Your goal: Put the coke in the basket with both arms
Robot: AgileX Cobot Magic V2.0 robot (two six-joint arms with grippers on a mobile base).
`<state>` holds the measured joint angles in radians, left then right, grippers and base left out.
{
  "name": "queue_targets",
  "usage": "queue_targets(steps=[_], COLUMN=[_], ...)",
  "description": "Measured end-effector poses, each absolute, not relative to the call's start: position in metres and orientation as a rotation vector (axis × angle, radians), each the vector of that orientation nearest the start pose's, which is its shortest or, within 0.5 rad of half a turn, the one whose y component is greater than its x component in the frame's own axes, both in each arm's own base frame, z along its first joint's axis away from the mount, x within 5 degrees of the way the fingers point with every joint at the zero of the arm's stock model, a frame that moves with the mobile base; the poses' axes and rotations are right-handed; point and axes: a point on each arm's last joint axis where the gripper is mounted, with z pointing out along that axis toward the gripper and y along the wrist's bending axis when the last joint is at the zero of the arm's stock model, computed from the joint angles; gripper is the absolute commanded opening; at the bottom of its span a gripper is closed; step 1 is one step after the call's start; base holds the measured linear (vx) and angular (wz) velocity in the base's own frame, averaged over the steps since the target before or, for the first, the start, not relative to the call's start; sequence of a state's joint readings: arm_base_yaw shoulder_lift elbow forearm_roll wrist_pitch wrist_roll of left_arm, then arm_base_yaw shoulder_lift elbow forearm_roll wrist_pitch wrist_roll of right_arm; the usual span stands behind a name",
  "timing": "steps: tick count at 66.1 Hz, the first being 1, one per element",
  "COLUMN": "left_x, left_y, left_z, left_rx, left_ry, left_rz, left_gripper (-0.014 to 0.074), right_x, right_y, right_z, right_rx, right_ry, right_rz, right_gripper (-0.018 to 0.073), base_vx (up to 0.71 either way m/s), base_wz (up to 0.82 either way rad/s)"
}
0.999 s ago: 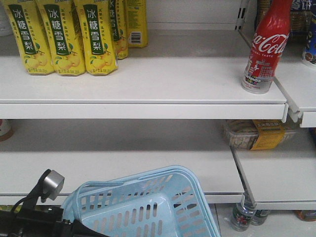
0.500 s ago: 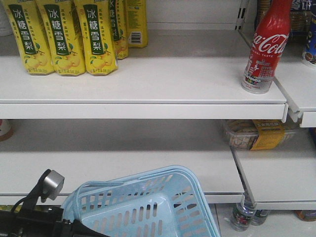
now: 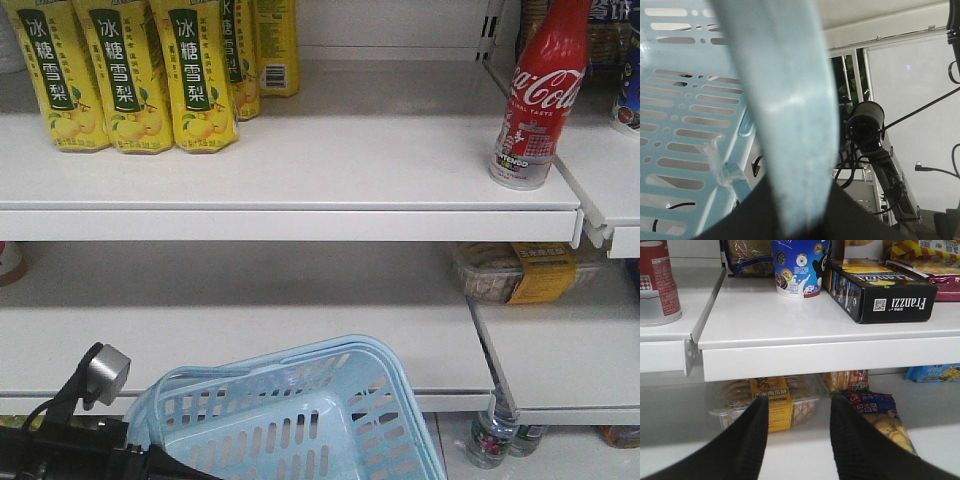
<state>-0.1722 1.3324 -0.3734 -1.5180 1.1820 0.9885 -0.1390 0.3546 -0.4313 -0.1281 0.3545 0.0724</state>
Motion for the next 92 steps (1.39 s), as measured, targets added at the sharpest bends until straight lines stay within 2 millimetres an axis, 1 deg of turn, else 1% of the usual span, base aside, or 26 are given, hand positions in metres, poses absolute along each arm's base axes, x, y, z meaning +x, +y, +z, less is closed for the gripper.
queue_targets(steps=[9, 16, 26, 33, 39, 46, 57, 67, 76, 85, 92], left_x=[0.151, 0.151, 0.151, 0.151, 0.151, 0.151, 0.151, 0.151, 0.151, 0.151, 0.151], left_y=[-0.112, -0.112, -0.112, -0.112, -0.112, -0.112, -0.112, -0.112, -0.112, -0.112, -0.112], left_z=[0.2, 0.2, 0.2, 0.2, 0.2, 0.2, 0.2, 0.2, 0.2, 0.2, 0.2], left_rx=[0.142, 0.142, 0.142, 0.142, 0.142, 0.142, 0.142, 0.141, 0.141, 0.141, 0.141], left_ry=[2.454, 2.454, 2.454, 2.454, 2.454, 2.454, 2.454, 2.454, 2.454, 2.454, 2.454], left_rz=[-1.752, -1.752, -1.752, -1.752, -1.752, -1.752, -1.752, -1.751, -1.752, -1.752, -1.752], left_gripper=[-0.0006, -0.0006, -0.0006, -0.0006, -0.0006, -0.0006, -0.0006, -0.0006, -0.0006, -0.0006, -0.0006], right_x=[0.08, 0.08, 0.08, 0.08, 0.08, 0.079, 0.076, 0.082, 0.091, 0.097, 0.101], right_y=[-0.015, -0.015, -0.015, -0.013, -0.01, -0.008, -0.006, -0.004, -0.003, -0.001, 0.001], right_z=[0.302, 0.301, 0.301, 0.302, 0.308, 0.315, 0.323, 0.322, 0.32, 0.332, 0.35], right_rx=[0.114, 0.115, 0.121, 0.159, 0.181, 0.127, 0.006, -0.039, -0.064, -0.052, -0.038], right_ry=[1.766, 1.775, 1.779, 1.773, 1.752, 1.737, 1.751, 1.787, 1.833, 1.8, 1.739], right_rz=[-0.175, -0.176, -0.167, -0.101, -0.041, -0.056, -0.116, -0.12, -0.091, -0.035, 0.006], right_gripper=[0.0424, 0.0451, 0.0455, 0.0455, 0.0455, 0.0466, 0.0529, 0.058, 0.0587, 0.0587, 0.0587], base_vx=[0.0, 0.0, 0.0, 0.0, 0.0, 0.0, 0.0, 0.0, 0.0, 0.0, 0.0], base_wz=[0.0, 0.0, 0.0, 0.0, 0.0, 0.0, 0.0, 0.0, 0.0, 0.0, 0.0])
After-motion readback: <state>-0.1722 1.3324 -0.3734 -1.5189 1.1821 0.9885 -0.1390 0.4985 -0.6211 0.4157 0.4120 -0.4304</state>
